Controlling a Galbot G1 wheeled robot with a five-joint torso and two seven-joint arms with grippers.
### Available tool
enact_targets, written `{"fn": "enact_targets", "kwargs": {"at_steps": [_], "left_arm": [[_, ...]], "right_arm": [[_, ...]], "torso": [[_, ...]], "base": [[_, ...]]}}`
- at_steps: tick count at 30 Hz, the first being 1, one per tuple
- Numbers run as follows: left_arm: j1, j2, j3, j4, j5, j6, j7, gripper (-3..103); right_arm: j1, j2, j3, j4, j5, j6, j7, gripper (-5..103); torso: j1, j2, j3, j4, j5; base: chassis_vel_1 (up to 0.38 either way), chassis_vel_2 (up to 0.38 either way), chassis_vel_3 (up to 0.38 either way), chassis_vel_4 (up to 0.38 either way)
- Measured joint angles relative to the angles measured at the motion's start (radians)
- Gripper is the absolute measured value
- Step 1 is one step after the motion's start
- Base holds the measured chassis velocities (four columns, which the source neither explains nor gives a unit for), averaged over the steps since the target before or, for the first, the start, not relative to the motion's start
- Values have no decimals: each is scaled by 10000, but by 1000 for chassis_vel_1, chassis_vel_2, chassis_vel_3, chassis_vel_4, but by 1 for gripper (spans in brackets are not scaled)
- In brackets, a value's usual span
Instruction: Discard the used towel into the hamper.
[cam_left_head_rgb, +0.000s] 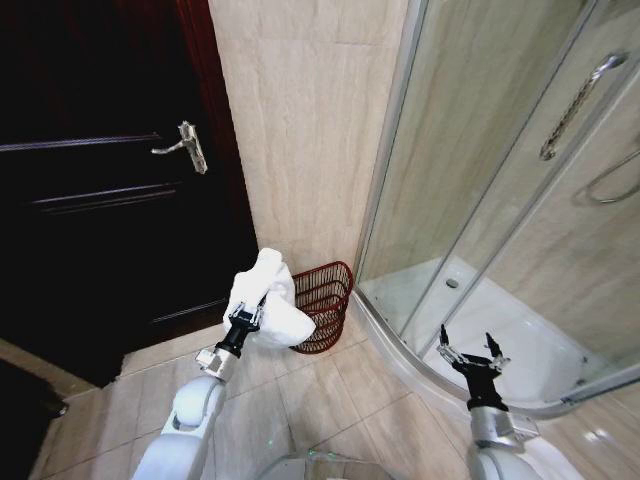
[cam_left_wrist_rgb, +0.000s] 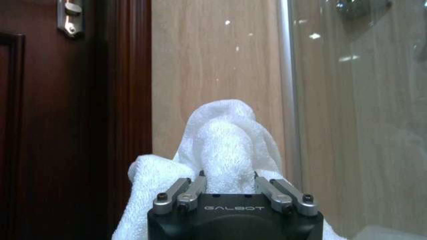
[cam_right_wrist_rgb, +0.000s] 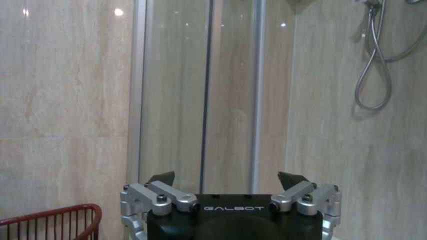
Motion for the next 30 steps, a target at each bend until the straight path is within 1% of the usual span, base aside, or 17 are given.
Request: {"fn": "enact_targets", "kwargs": {"at_steps": [2,4,5,8,10,12,13,16,17,19,20,21,24,26,27,29,30], "left_arm": [[-97,39,50,-37,-59,35,116,24],[-349,199,325,-311,-180,301,360,24],[-349,199,325,-311,-180,301,360,24],[-948,754,1161,-462,-576,929,249,24],[-1183,949,1391,-422,-712,1075,207,24],[-2185,1529,2195,-81,-1054,1387,72,24],[-2185,1529,2195,-81,-1054,1387,72,24],[-4105,1941,3416,552,-1337,1772,-223,24],[-4105,1941,3416,552,-1337,1772,-223,24],[-5236,1968,4374,1210,-1457,1998,-460,24],[-5970,1876,4986,1820,-1480,2039,-596,24],[-5970,1876,4986,1820,-1480,2039,-596,24],[-7362,1578,5975,3268,-1480,2034,-677,24],[-7569,1529,6131,3499,-1477,2028,-672,24],[-8085,1435,6513,4217,-1399,2029,-677,24],[-8799,1339,7183,5301,-1186,2512,-998,24],[-8799,1339,7183,5301,-1186,2512,-998,24]], "right_arm": [[4,-33,35,-28,15,-12,31,100],[15,-105,85,-106,69,-35,108,100],[15,-105,85,-106,69,-35,108,100],[21,-187,148,-202,105,-54,155,100],[20,-198,169,-219,106,-55,171,100],[-38,-208,228,-280,99,-59,211,100],[-38,-208,228,-280,99,-59,211,100],[-96,-213,283,-333,82,-59,223,100],[-96,-213,283,-333,82,-59,223,100],[-91,-213,321,-336,87,-60,232,100],[-73,-200,346,-336,95,-61,249,100],[-73,-200,346,-336,95,-61,249,100],[-60,-164,394,-325,158,-62,280,100],[-62,-158,410,-323,168,-62,284,100],[-66,-146,455,-323,194,-54,285,100],[-132,-97,469,-328,221,-4,289,100],[-132,-97,469,-328,221,-4,289,100]], "torso": [[-11,-19,-11,0,0],[-17,-29,-16,0,1],[-17,-29,-16,0,1],[-18,-28,-13,1,0],[-18,-26,-11,1,1],[-13,-12,-2,1,-1],[-13,-12,-2,1,-1],[-4,7,8,-1,2],[-4,7,8,-1,2],[-1,16,14,-2,2],[3,20,19,-2,1],[3,20,19,-2,1],[9,32,25,-3,2],[10,33,27,-3,2],[10,40,28,-2,3],[12,45,32,0,2],[12,45,32,0,2]], "base": [[0,0,0,0],[0,0,0,0],[0,0,0,0],[0,0,0,0],[0,0,0,0],[0,0,0,0],[0,0,0,0],[0,0,0,0],[0,0,0,0],[0,0,0,0],[0,0,0,0],[0,0,0,0],[0,0,0,0],[0,0,0,0],[0,0,0,0],[0,0,0,0],[0,0,0,0]]}}
